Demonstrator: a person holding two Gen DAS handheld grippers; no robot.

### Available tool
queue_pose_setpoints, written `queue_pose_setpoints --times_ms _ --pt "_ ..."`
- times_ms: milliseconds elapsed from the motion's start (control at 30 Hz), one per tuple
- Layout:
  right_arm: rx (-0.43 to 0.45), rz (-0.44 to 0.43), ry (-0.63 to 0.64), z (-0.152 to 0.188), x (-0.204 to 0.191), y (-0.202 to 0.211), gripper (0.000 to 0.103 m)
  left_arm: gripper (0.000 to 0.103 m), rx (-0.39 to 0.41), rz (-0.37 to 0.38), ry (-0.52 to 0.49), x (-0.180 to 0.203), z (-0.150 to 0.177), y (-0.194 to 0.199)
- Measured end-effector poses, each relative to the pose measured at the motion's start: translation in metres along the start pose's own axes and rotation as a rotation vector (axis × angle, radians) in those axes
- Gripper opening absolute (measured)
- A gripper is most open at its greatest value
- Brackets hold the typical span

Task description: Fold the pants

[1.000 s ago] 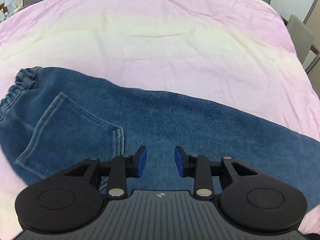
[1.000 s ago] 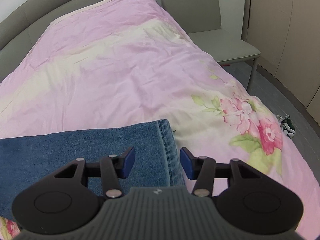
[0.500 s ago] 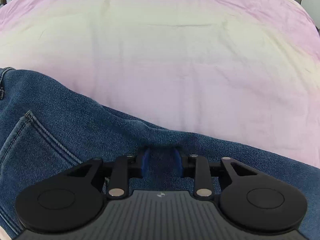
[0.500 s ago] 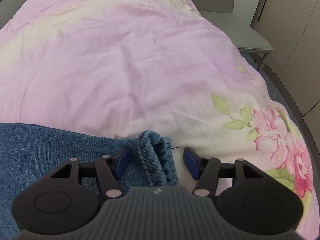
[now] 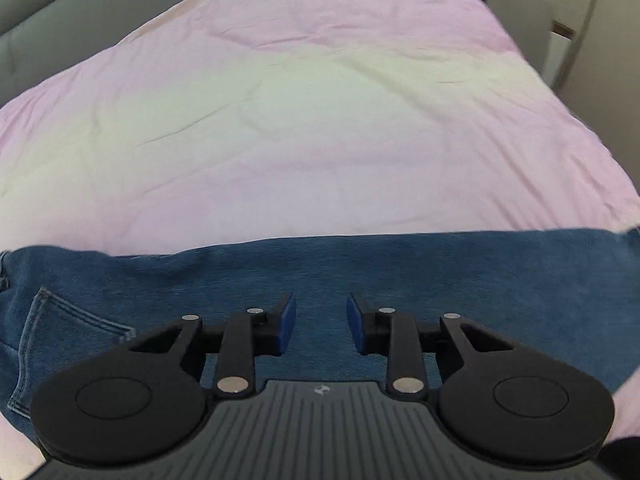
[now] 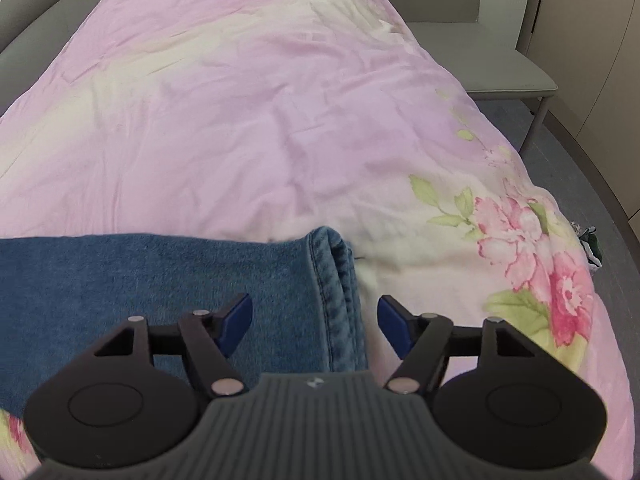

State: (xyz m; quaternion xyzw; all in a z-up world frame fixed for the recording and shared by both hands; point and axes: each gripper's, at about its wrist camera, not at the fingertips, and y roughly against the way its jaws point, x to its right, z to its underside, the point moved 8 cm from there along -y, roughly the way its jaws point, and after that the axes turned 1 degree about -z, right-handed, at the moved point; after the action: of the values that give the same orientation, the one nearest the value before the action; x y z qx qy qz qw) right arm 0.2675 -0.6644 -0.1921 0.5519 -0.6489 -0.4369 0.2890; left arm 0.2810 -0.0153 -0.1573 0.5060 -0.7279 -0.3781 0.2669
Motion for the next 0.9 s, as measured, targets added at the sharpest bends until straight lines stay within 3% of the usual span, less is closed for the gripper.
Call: queue_pose_setpoints --times_ms 133,333,533,900 --pt "-0.028 -0.026 0.048 0.027 0.004 0.027 0.065 0.035 0.027 0.109 -0.162 0.083 0.016 0.018" --pt "-0.071 -0.086 -0.042 0.062 0.02 0.03 0.058 0.032 -0.014 0.19 -0.388 0.184 0.053 0.015" --pt "-0.09 -0.148 -0.134 0.077 0.035 0.011 0.058 0.028 -0.104 0.237 -0.57 0.232 0.086 0.0" --pt "-0.15 -0.266 -0.209 0.081 0.049 -0.025 0.057 0.023 -0.238 0.233 -0.684 0.247 0.108 -0.033"
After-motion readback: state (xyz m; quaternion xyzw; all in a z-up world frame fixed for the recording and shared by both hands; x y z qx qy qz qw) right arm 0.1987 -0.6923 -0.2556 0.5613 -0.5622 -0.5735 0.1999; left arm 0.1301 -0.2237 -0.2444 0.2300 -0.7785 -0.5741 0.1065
